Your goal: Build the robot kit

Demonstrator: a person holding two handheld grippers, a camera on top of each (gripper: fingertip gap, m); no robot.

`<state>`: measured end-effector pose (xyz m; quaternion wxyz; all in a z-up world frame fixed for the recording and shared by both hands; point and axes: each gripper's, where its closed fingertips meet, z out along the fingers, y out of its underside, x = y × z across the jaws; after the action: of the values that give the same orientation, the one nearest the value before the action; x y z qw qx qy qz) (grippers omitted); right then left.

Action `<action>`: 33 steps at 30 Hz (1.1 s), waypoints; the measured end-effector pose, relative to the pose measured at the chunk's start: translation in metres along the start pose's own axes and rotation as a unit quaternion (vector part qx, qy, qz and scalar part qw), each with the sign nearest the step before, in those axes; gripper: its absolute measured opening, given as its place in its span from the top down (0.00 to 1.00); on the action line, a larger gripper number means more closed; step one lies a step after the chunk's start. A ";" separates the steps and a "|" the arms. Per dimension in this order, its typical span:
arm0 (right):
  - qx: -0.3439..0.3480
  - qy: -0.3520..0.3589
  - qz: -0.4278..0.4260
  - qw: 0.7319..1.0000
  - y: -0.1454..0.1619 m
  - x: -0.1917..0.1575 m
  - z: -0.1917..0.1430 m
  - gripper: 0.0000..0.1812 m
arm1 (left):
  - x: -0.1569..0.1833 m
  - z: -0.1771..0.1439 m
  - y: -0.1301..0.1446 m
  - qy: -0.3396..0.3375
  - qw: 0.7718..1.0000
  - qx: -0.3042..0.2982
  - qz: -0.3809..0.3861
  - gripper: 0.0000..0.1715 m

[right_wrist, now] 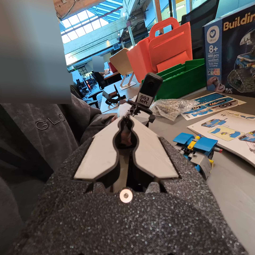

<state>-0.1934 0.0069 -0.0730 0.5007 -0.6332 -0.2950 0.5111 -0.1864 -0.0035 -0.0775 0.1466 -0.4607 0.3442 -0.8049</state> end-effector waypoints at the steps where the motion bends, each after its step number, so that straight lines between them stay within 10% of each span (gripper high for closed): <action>1: -0.008 -0.001 0.007 1.000 0.002 0.001 0.000 0.98 | -0.001 0.000 0.000 -0.005 1.000 -0.001 0.002 0.96; 15: 0.012 -0.003 0.016 1.000 0.000 0.001 0.001 0.98 | -0.001 0.003 -0.001 -0.020 0.999 0.005 0.025 0.96; 22: -0.017 0.012 0.039 0.999 0.017 0.012 -0.002 0.82 | -0.010 -0.012 -0.021 -0.058 0.996 0.057 0.046 0.96; 33: -0.003 0.009 0.048 0.999 0.010 0.013 -0.014 0.96 | -0.014 -0.010 -0.015 -0.060 0.997 0.039 0.041 0.96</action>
<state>-0.1779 0.0107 -0.0876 0.4767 -0.6527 -0.2609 0.5279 -0.1861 0.0189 -0.0795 0.2180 -0.4873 0.3214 -0.7821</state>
